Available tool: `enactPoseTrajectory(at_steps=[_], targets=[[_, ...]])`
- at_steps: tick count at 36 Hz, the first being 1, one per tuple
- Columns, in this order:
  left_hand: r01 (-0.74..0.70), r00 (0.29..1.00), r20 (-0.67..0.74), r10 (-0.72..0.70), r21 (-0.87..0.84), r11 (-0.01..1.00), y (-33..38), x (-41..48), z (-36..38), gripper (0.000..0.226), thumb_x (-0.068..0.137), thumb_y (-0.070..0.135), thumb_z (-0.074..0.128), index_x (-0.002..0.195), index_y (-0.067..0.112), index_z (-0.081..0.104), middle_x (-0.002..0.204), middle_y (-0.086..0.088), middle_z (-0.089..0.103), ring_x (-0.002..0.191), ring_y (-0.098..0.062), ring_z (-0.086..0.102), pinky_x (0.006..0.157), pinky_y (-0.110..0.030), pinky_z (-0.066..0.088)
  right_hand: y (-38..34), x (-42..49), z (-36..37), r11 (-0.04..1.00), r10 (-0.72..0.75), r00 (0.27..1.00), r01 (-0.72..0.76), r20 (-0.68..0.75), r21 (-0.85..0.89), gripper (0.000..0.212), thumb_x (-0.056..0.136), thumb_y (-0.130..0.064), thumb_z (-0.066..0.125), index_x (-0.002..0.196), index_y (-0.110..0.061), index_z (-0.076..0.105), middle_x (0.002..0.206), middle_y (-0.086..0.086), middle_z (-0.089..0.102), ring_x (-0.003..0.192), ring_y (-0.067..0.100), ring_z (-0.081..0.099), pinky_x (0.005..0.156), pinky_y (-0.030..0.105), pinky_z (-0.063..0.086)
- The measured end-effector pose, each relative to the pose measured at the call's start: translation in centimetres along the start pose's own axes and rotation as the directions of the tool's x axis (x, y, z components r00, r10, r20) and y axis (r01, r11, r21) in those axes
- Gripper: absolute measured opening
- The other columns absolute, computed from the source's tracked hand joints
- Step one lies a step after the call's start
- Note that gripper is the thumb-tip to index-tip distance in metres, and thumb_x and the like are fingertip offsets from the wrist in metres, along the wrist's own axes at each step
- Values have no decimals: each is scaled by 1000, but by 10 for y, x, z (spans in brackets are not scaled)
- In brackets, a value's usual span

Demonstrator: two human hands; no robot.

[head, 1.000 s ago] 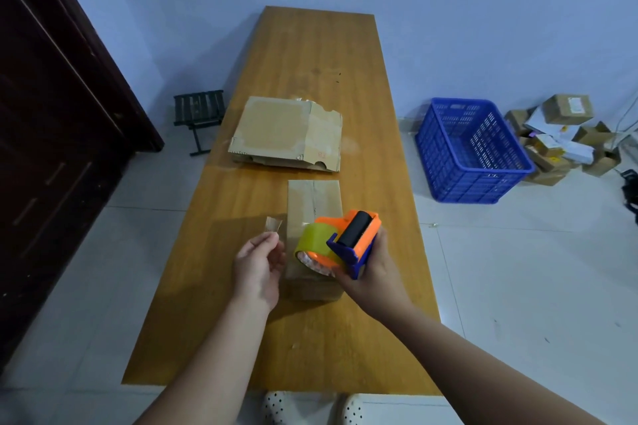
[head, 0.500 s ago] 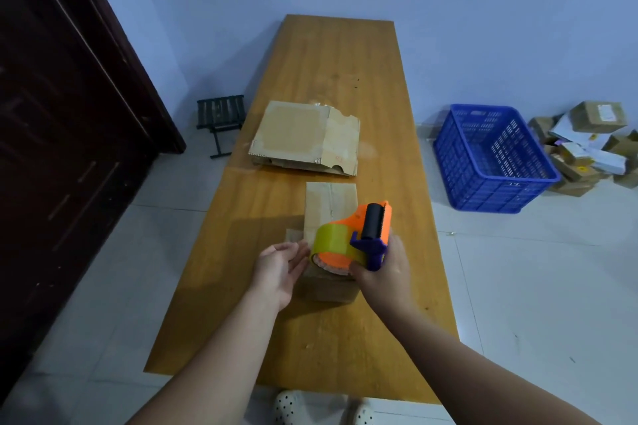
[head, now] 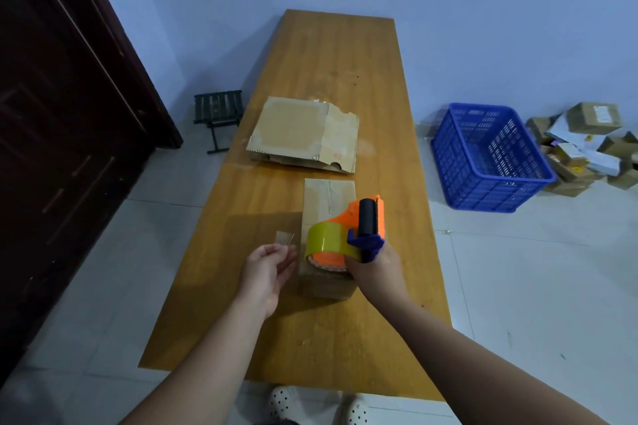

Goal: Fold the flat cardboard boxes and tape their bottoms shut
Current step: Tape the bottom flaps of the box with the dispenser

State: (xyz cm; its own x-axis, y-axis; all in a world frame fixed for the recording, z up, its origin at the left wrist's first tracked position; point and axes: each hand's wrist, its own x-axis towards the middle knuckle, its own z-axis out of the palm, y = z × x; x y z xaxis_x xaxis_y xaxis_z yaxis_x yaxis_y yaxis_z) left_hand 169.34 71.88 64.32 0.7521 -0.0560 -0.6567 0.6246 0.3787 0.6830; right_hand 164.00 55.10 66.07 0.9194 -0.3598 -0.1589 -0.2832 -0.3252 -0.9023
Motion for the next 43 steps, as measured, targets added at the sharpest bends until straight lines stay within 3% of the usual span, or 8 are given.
enactPoseTrajectory(at_steps=[5,12,15,18,21,27,33,43], targets=[[66,996,-65,-67,-17,998,-11,0,-16,8,91,-1,53,91,4,59,97,-18,64,89,-26,63,73,-34,51,-1,0,1,998,-12,999,14,41,-59,33,85,-8,64,104,-27,45,86,-19,50,81,5,53,60,10,39],[29,997,-67,-25,63,998,-24,-16,-8,9,96,3,46,97,7,54,104,-16,67,98,-27,64,88,-40,50,0,-6,-1,998,-58,993,53,105,42,46,90,-9,59,125,-34,42,104,-21,54,97,-1,54,71,11,44],[-2,1000,-23,2,15,1000,-25,-22,-7,11,97,2,43,92,7,51,108,-18,65,101,-28,62,85,-39,50,3,-3,-1,999,-12,997,8,71,51,31,90,-8,57,117,-20,50,95,-15,56,87,3,55,65,9,41],[34,997,75,-25,-122,992,-25,-28,-4,12,97,3,42,87,8,47,110,-19,64,105,-31,60,80,-48,51,7,-1,3,983,79,996,-86,51,159,19,89,-12,60,107,-18,55,100,-1,61,94,15,59,74,22,47],[50,995,89,-35,-181,982,-22,-25,0,13,99,4,39,88,8,46,110,-17,64,107,-29,59,82,-52,49,8,1,9,967,125,992,-124,10,222,30,90,-18,61,119,-17,53,109,2,61,100,16,59,81,28,50],[12,1000,1,-12,-222,975,-15,-2,12,14,98,-2,39,95,6,50,106,-19,61,112,-33,56,102,-41,42,2,16,3,991,25,1000,-27,17,133,35,88,-15,64,102,-41,45,97,-13,60,88,9,60,74,28,53],[21,1000,19,-18,-213,977,-11,2,6,9,95,-2,45,98,4,51,112,-25,62,103,-30,62,101,-40,45,-7,16,-10,996,-80,993,84,84,-44,47,86,-7,66,111,-37,40,92,-22,54,85,-1,55,58,9,46],[-63,997,-48,63,8,998,-12,15,16,10,94,16,55,92,6,53,101,-14,65,97,-21,63,96,-35,47,7,15,-5,998,-8,999,5,-49,-69,39,85,-2,61,119,-18,48,87,-22,48,77,-1,50,56,9,36]])
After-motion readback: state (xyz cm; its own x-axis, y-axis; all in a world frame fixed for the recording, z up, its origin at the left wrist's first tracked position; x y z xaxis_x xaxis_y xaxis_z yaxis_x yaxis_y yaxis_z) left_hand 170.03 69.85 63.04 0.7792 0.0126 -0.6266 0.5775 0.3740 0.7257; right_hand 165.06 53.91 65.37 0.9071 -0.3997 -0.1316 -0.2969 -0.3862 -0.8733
